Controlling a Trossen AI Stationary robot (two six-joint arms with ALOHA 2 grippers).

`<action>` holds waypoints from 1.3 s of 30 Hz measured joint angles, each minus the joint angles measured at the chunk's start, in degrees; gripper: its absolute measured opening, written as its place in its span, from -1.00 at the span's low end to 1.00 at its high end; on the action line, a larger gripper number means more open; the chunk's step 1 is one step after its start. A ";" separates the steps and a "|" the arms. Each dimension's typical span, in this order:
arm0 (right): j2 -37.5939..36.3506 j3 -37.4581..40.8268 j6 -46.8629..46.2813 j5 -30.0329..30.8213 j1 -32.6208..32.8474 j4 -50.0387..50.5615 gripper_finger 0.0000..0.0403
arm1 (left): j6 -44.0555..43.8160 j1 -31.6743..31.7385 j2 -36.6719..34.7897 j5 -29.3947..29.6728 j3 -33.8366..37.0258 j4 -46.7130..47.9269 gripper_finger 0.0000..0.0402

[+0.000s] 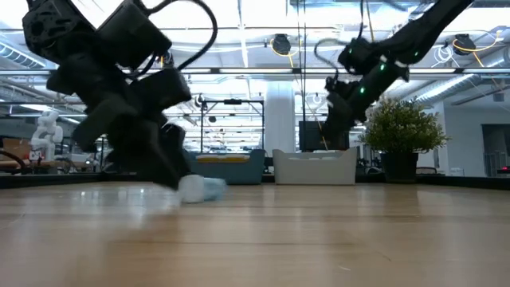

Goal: Pick and place medicine bottles into bin by pill shape (circle, oval)
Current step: Put the blue pill bottle into the gray bin

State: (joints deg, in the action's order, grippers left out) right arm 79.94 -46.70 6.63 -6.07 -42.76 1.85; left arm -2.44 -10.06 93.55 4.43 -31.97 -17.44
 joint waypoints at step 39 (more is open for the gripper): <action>-10.82 -0.02 -20.75 18.28 51.83 15.20 0.02 | 2.70 -10.06 2.80 8.67 -17.32 26.72 0.35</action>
State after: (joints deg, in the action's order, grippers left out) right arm 69.12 -46.72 -14.11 12.21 9.07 17.05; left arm 0.26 -20.12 96.35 13.09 -49.29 9.28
